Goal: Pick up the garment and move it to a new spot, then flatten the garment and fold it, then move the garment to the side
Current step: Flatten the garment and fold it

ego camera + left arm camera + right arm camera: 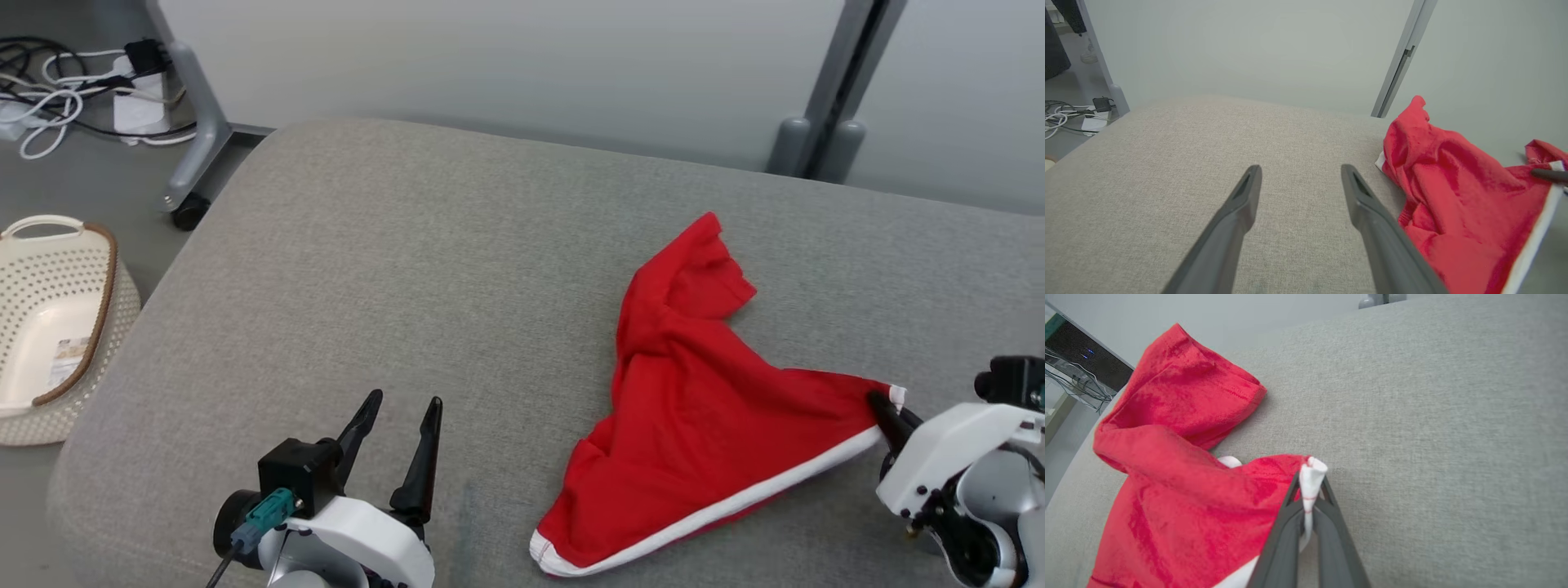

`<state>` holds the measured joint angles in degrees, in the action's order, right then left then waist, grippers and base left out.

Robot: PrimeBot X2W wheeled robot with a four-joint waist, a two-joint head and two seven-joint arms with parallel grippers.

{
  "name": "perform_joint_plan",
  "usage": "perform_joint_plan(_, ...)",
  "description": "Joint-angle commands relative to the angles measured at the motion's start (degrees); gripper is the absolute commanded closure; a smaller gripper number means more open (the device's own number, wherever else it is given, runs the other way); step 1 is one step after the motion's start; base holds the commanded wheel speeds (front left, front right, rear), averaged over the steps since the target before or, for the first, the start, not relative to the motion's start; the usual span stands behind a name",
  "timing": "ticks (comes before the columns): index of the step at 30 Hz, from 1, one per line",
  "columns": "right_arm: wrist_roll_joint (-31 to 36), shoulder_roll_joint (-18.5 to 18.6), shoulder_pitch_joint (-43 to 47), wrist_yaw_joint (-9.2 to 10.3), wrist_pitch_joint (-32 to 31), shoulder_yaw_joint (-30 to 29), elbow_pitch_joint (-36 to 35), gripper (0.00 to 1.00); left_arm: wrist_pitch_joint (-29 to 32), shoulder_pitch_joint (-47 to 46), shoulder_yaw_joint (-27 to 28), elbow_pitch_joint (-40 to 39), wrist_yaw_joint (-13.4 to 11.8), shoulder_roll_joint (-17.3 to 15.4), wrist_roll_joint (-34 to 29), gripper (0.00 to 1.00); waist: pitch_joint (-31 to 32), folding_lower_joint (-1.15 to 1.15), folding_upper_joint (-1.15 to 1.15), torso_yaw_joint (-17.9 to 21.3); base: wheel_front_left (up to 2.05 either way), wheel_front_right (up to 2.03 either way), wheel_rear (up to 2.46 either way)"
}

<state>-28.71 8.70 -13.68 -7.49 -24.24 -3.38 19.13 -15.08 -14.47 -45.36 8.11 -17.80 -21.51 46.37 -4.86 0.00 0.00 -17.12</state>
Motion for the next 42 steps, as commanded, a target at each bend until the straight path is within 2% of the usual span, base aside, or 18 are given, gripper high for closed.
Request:
perform_joint_plan(1, -1.09, -0.11, 2.67, -0.04, 1.0, -0.54, -2.17, 1.0, 0.0, 0.77, 0.08, 0.15, 0.2, -0.15, -0.16, 0.0, 1.3, 0.0, 0.0, 2.68, 0.0, 0.0, 0.0)
perform_joint_plan(10, -1.65, -3.18, 18.01, -0.04, 3.63, -4.82, -14.47, 1.0, 0.58, 2.0, -0.4, 0.22, -0.31, -0.58, 0.21, 0.0, 2.38, 0.0, 0.0, 9.29, 0.0, 0.0, 0.0)
perform_joint_plan(16, -1.12, -5.08, 23.96, -0.04, 5.62, -6.06, -16.42, 1.0, 0.91, 2.29, -0.47, -0.24, -0.52, -1.02, 0.35, 0.0, 2.94, 0.0, 0.0, 12.7, 0.0, 0.0, 0.0)
perform_joint_plan(17, -0.56, -5.24, 24.55, -0.04, 5.93, -5.88, -16.0, 0.65, 1.08, 2.34, -0.49, -0.32, -0.55, -1.14, 0.41, 0.0, 3.02, 0.0, 0.0, 13.07, 0.0, 0.0, 0.0)
perform_joint_plan(18, -0.36, -5.37, 24.79, -0.04, 6.27, -5.72, -15.62, 0.0, 1.2, 2.35, -0.49, -0.38, -0.52, -1.28, 0.48, 0.0, 3.06, 0.0, 0.0, 13.34, 0.0, 0.0, 0.0)
perform_joint_plan(25, 0.75, -5.57, 24.41, -0.04, 8.59, -4.41, -16.13, 0.0, 1.0, 2.34, 0.7, -0.73, -0.93, -2.12, 0.9, 0.0, 3.96, 0.0, 0.0, 14.46, 0.0, 0.0, 0.0)
perform_joint_plan(33, 3.44, -5.43, 24.1, -0.04, 12.13, -6.67, -22.44, 0.0, 0.42, 3.43, 2.61, -2.07, -1.42, -3.09, 0.92, 0.0, 4.76, 0.0, 0.0, 14.44, 0.0, 0.0, 0.0)
perform_joint_plan(42, 5.25, -5.64, 20.93, -0.04, 20.27, -7.23, -27.64, 0.0, 9.02, 2.52, -1.77, -6.03, 1.35, -3.03, 3.22, 0.0, 4.16, 0.0, 0.0, 13.96, 0.0, 0.0, 0.0)
